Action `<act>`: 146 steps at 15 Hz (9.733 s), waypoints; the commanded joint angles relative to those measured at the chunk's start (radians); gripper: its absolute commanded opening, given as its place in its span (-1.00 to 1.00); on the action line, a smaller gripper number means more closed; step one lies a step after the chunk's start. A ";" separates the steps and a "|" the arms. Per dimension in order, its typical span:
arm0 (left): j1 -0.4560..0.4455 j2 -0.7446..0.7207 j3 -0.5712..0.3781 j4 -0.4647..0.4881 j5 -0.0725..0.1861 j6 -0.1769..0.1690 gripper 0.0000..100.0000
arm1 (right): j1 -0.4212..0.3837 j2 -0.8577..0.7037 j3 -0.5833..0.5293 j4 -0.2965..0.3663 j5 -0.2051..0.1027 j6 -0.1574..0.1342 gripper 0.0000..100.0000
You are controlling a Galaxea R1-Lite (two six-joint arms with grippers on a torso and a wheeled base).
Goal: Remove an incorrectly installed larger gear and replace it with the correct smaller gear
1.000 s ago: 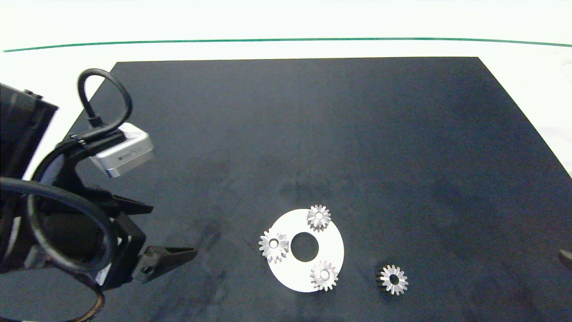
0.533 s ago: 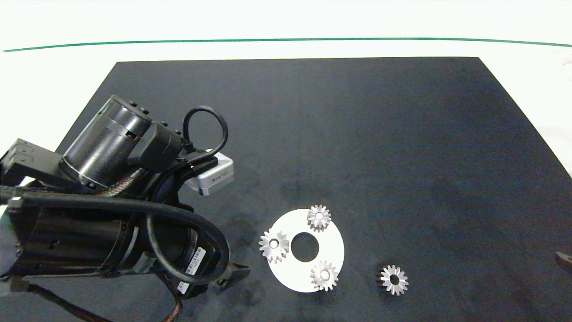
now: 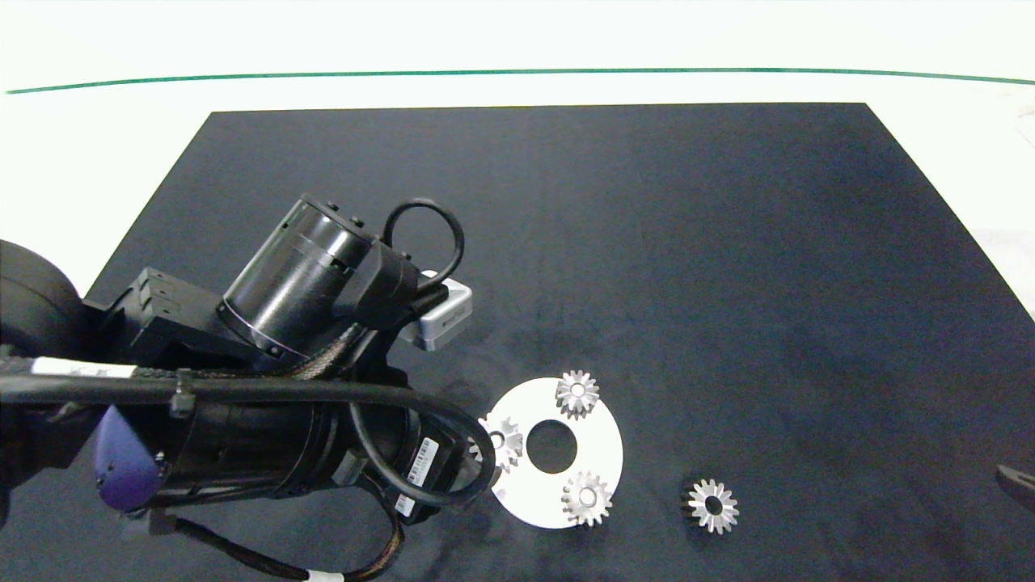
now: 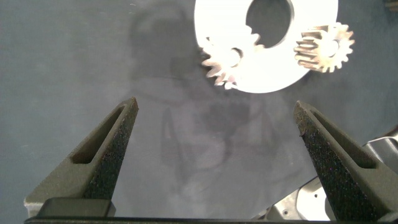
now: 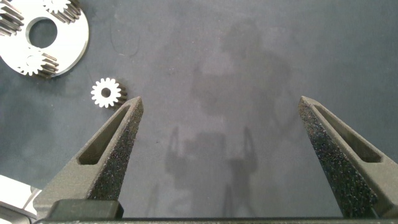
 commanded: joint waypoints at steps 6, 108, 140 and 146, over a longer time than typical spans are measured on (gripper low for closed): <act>-0.019 0.076 0.011 -0.083 0.008 -0.026 1.00 | 0.000 0.004 0.003 0.001 0.002 -0.003 1.00; 0.238 -0.116 -0.110 -0.039 0.195 0.001 1.00 | 0.154 0.018 0.044 0.000 -0.003 -0.006 1.00; 0.442 -0.357 -0.329 0.259 0.195 -0.002 1.00 | 0.571 0.779 -0.124 -0.077 -0.236 -0.041 1.00; 0.441 -0.347 -0.320 0.259 0.195 0.003 1.00 | 0.569 0.768 -0.115 -0.100 -0.276 -0.043 0.82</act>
